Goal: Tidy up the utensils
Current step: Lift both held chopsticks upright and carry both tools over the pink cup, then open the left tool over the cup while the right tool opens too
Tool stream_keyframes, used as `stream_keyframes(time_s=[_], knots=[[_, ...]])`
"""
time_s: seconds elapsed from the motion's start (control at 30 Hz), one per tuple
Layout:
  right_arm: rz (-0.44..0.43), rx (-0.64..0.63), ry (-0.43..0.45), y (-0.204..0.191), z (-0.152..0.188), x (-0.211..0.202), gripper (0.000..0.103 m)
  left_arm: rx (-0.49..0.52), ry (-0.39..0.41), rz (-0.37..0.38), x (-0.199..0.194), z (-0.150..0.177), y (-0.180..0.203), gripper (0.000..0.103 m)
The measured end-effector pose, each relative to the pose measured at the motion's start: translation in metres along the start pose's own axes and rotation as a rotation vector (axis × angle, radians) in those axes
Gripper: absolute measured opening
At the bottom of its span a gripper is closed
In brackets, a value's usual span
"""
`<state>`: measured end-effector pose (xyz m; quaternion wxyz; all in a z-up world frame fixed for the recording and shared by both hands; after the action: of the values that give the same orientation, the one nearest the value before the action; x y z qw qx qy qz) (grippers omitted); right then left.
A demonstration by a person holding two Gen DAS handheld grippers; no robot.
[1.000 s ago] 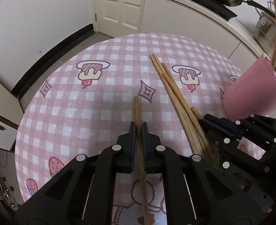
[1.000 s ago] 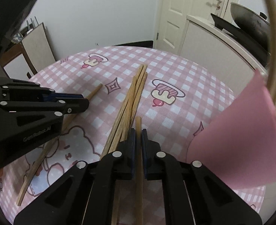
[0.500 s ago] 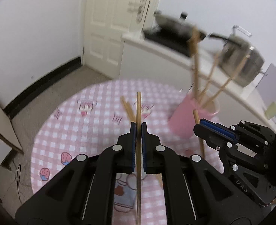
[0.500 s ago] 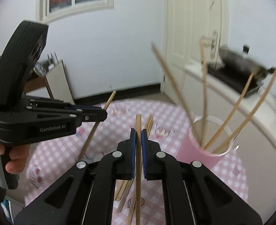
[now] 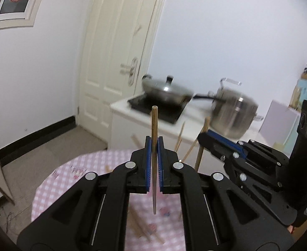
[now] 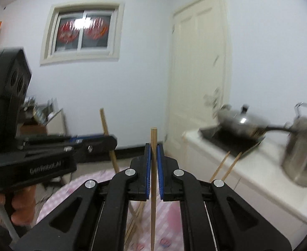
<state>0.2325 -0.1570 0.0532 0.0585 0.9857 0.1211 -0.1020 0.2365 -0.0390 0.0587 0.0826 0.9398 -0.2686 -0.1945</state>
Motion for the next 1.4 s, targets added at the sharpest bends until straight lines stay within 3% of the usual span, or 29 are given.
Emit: stream_keyframes(time_s=[0.3, 0.37, 0.47, 0.9, 1.4], knots=[[0.152, 0.049, 0.243, 0.042, -0.036, -0.003, 0.004, -0.028, 0.189, 0.030, 0.010, -0.038, 0.019, 0.005], [0.165, 0.062, 0.255, 0.050, -0.035, 0.004, 0.004, -0.032, 0.251, 0.031, 0.012, -0.042, 0.021, 0.005], [0.173, 0.085, 0.268, 0.059, -0.029, 0.015, 0.004, -0.039, 0.274, 0.011, 0.025, -0.040, 0.022, 0.005], [0.214, 0.097, 0.267, 0.072, 0.021, 0.049, 0.004, 0.013, 0.183, -0.043, 0.090, 0.009, 0.016, 0.006], [0.219, 0.141, 0.179, 0.069, 0.063, 0.052, 0.005, 0.031, 0.065, -0.029, 0.099, 0.043, 0.012, 0.007]])
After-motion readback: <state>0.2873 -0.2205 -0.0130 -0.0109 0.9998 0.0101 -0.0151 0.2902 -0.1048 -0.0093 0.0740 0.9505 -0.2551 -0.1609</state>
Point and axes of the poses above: each gripper's, at about its wrist camera, not at the fingertips, and x roughly the way its jaws point, y to its right, z to its underside, the point moved 6 cm from there along x, roughly the way its jaws point, and after that the axes turned 8 degrees about z, right-handed, at the moved point
